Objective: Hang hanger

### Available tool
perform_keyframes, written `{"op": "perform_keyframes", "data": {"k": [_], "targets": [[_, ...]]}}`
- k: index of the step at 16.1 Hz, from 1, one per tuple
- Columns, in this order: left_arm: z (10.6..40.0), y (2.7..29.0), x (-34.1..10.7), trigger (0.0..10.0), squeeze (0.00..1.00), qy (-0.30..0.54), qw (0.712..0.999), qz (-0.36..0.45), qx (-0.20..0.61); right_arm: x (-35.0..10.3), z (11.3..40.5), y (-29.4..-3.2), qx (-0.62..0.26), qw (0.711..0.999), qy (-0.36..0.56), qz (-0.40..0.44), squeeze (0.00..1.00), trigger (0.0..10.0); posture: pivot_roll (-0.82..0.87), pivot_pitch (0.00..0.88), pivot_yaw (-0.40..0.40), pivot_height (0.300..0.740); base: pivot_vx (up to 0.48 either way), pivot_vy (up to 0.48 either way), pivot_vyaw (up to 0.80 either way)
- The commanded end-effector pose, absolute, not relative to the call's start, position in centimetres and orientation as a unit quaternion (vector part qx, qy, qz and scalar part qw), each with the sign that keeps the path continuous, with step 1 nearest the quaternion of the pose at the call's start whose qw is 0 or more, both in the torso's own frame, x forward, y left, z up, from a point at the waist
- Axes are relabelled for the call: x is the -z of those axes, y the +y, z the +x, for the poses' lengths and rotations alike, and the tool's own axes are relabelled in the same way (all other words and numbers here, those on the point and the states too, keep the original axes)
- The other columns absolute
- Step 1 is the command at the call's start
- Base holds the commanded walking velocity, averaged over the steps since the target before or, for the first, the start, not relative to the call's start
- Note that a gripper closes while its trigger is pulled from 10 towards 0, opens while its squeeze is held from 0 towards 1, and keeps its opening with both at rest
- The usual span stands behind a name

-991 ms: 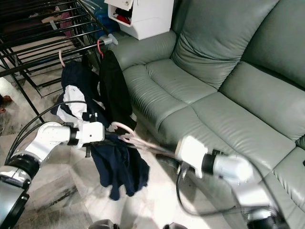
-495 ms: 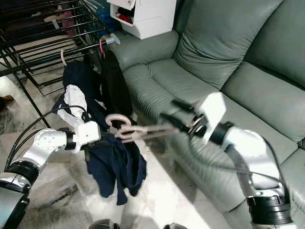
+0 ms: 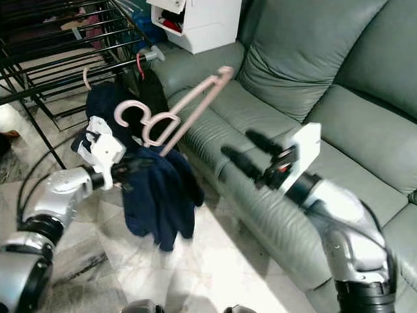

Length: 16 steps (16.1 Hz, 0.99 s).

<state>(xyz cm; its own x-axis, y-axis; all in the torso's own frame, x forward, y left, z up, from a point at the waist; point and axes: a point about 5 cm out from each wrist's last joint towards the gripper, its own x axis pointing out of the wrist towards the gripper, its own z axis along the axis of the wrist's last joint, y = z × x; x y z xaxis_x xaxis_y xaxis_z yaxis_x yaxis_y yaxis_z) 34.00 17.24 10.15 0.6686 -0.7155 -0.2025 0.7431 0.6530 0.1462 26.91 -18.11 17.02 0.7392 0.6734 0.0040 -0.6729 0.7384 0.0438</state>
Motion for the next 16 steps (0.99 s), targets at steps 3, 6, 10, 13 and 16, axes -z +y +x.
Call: {"op": "perform_keyframes", "data": {"k": [3,6,10,13,16], "targets": [[34.6,15.3,-15.0,0.0,0.00,-0.033,0.878,0.120,0.462,-13.2,27.9,-19.5,-0.273,0.956,0.104,-0.010,1.00,10.0,-0.02,0.000,0.053,0.740,0.000,0.000,0.00],[34.3,13.5,-18.1,0.0,0.00,-0.082,0.850,0.133,0.503,-12.2,28.2,-19.0,-0.269,0.955,0.123,-0.005,1.00,10.0,-0.02,0.000,0.051,0.740,0.000,0.000,0.00],[33.1,11.5,-20.6,0.0,0.00,-0.115,0.826,0.123,0.538,-11.5,29.1,-18.7,-0.259,0.957,0.127,-0.004,1.00,10.0,-0.01,0.000,0.049,0.740,0.000,0.000,0.00],[32.2,10.5,-21.9,0.0,0.00,-0.132,0.813,0.111,0.556,-10.9,29.5,-18.6,-0.249,0.958,0.138,0.000,0.98,10.0,-0.01,0.000,0.047,0.740,0.000,0.000,0.00],[31.8,10.0,-24.2,0.0,0.00,-0.151,0.815,0.084,0.553,-9.2,29.7,-19.0,-0.220,0.958,0.182,0.004,0.53,10.0,0.00,0.000,0.040,0.740,0.000,0.000,0.00]]}}
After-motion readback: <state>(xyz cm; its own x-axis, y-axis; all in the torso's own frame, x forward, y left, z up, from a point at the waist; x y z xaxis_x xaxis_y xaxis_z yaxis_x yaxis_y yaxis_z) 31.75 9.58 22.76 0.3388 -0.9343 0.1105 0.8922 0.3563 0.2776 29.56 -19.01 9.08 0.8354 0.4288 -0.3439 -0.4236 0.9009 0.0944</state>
